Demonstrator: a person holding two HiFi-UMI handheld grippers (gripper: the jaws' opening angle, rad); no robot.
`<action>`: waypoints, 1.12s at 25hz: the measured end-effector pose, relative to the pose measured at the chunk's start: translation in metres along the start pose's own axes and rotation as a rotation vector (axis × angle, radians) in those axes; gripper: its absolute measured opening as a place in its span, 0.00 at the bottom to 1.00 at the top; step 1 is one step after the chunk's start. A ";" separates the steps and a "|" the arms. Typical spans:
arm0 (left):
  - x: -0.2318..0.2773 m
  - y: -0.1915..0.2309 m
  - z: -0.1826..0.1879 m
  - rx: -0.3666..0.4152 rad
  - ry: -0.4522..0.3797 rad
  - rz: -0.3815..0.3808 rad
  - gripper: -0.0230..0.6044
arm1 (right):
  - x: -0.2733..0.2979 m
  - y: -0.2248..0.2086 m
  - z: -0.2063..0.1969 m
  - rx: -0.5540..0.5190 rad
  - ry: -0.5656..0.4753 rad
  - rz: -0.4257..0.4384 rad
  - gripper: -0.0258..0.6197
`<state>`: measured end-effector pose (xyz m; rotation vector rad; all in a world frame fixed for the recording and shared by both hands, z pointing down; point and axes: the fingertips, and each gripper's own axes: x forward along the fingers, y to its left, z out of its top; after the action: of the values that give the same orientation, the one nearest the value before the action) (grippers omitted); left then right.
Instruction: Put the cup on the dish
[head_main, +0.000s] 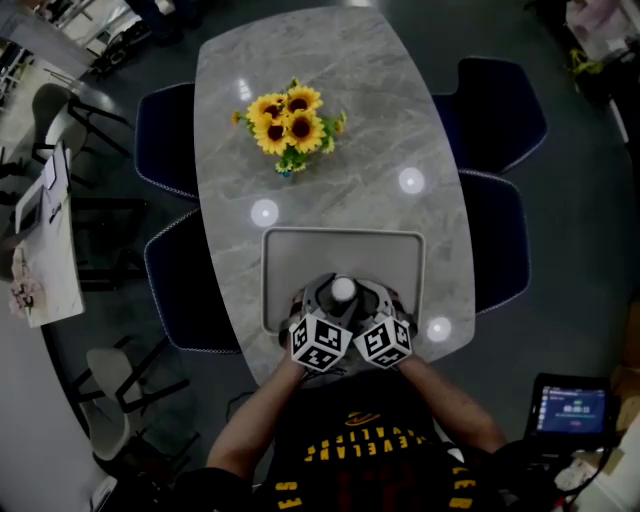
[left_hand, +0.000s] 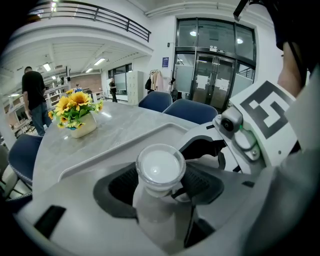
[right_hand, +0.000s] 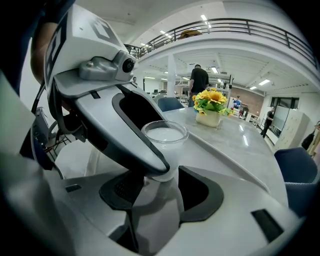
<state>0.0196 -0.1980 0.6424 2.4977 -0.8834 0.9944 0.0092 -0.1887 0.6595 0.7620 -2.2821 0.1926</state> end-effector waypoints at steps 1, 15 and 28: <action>-0.005 -0.002 0.000 0.000 -0.005 0.005 0.46 | -0.003 0.003 0.002 0.002 0.000 -0.004 0.38; -0.006 0.001 0.003 -0.039 -0.047 0.018 0.46 | -0.015 -0.002 0.003 0.046 -0.033 -0.020 0.38; -0.038 0.014 0.011 -0.118 -0.135 0.038 0.46 | -0.023 -0.012 0.015 0.104 -0.097 -0.040 0.38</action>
<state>-0.0061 -0.1977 0.6086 2.4792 -1.0029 0.7681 0.0204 -0.1926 0.6316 0.8879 -2.3610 0.2630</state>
